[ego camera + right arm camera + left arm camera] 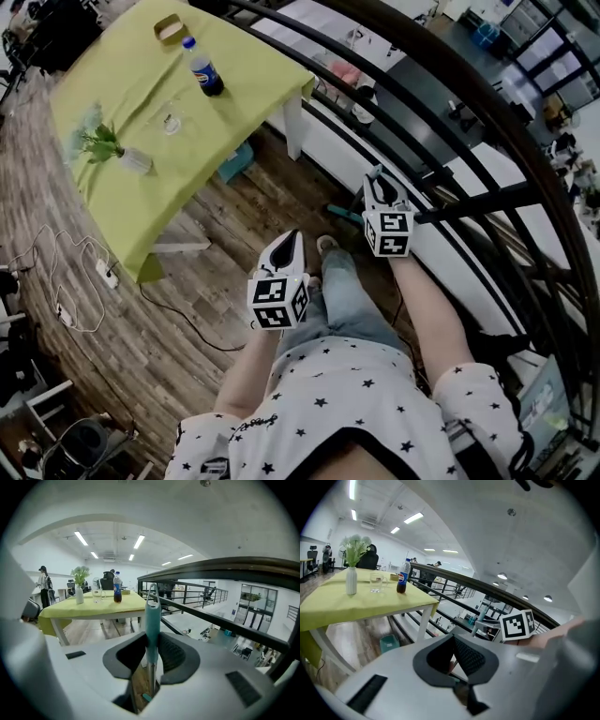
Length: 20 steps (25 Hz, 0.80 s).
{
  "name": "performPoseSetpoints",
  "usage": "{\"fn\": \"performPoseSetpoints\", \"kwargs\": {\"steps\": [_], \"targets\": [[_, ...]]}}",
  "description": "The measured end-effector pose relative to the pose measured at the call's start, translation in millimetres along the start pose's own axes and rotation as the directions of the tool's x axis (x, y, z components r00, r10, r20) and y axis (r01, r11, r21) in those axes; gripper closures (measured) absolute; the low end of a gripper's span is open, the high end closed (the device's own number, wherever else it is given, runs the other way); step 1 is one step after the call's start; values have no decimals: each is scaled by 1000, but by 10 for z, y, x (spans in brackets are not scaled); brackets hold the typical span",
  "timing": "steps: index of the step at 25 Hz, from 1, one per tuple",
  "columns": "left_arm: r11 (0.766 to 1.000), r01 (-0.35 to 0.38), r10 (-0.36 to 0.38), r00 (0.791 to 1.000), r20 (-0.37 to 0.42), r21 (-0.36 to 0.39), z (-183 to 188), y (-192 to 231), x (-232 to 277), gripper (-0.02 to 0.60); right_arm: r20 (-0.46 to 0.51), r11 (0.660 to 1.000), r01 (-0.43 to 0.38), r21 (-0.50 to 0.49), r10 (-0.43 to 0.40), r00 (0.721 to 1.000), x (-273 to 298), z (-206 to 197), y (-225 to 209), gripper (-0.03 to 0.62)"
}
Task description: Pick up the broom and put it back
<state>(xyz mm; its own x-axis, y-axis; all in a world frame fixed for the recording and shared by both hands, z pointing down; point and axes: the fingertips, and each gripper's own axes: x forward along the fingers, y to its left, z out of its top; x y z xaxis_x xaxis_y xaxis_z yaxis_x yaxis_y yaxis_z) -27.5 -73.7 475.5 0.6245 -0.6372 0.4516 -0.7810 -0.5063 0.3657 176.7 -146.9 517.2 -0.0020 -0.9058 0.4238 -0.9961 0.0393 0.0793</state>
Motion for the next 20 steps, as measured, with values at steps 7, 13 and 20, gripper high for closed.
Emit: {"fn": "performPoseSetpoints", "kwargs": {"steps": [7, 13, 20], "targets": [[992, -109, 109, 994, -1, -68, -107, 406, -133, 571, -18, 992, -117, -39, 116, 993, 381, 15, 489, 517], [980, -170, 171, 985, -1, -104, -109, 731, -95, 571, -50, 979, -195, -59, 192, 980, 763, -63, 889, 517], [967, -217, 220, 975, 8, -132, -17, 1019, -46, 571, -107, 963, -258, -82, 249, 963, 1075, -196, 1240, 517]]}}
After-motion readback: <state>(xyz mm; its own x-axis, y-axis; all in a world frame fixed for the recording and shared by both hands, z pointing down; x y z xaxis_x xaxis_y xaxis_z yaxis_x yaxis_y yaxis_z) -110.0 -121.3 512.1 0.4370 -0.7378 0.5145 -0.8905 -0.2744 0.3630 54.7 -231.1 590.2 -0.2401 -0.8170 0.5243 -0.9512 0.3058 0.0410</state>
